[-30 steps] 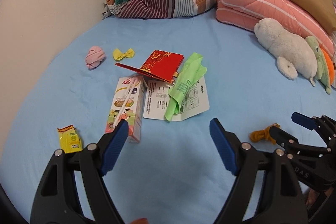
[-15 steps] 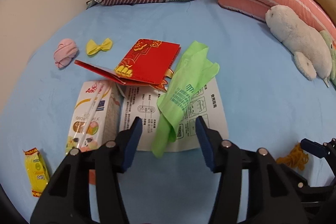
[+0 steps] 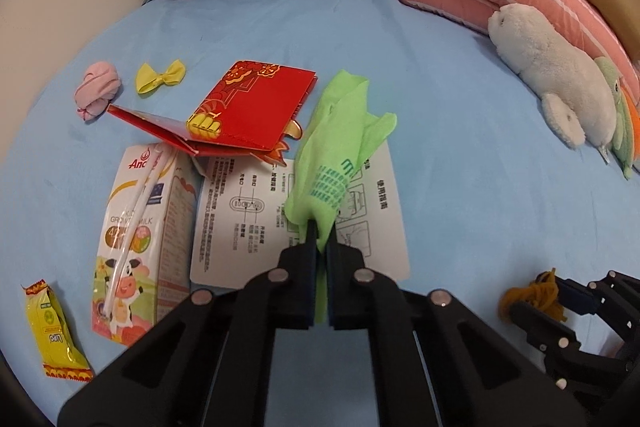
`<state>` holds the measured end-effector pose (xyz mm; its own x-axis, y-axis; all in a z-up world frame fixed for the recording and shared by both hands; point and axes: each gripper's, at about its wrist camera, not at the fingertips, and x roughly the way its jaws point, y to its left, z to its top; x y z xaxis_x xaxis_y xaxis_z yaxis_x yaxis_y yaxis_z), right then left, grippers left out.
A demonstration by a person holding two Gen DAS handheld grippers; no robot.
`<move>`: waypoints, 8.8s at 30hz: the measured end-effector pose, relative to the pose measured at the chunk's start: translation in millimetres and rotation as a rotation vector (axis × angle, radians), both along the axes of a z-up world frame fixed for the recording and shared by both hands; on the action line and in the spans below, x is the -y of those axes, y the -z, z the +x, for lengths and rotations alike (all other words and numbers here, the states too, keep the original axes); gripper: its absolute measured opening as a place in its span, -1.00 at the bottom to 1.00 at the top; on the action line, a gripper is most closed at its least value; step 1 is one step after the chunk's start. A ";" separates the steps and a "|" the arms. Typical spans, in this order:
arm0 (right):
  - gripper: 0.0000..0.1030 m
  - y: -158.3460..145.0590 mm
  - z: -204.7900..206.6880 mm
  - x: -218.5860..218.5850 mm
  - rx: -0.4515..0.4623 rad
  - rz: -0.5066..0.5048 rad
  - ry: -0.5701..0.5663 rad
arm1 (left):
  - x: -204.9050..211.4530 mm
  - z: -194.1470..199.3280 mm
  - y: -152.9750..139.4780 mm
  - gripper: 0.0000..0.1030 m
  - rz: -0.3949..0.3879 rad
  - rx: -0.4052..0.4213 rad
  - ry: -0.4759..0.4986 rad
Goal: Collect trash
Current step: 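Grasp the orange rubber band with the right gripper while the left grasps the green bag, then carry the rubber band and green bag to the grey bin and open both grippers, then move both open grippers back over the trash on the bed, then grasp the white leaflet with the right gripper while the left grasps the Anchor milk carton, then carry the leaflet and milk carton to the grey bin and release both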
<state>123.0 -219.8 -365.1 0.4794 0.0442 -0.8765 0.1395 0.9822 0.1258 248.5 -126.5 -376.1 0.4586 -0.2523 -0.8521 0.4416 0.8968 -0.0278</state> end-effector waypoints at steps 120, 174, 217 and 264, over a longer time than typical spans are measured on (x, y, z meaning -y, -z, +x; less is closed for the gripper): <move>0.05 -399.2 -311.9 -690.5 0.290 0.456 -1.773 | -531.4 -569.1 -339.6 0.52 0.424 0.349 -1.530; 0.45 -152.2 19.7 -73.3 0.266 -0.072 -0.163 | -130.4 -81.9 -150.7 0.52 0.075 0.180 -0.264; -1.00 -31.8 79.0 -73.5 0.079 0.074 -0.187 | -84.5 -15.4 -20.2 -0.01 0.086 -0.007 -0.095; -1.00 -291.6 -137.6 -326.9 0.481 0.210 -0.853 | -370.1 -348.9 -285.0 -0.01 0.162 0.345 -0.860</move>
<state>-14.6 107.1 -73.6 0.5170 0.6703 -0.5323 -0.7128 0.6815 0.1659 -100.4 243.6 -91.1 0.6661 0.4002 -0.6295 -0.4135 0.9005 0.1349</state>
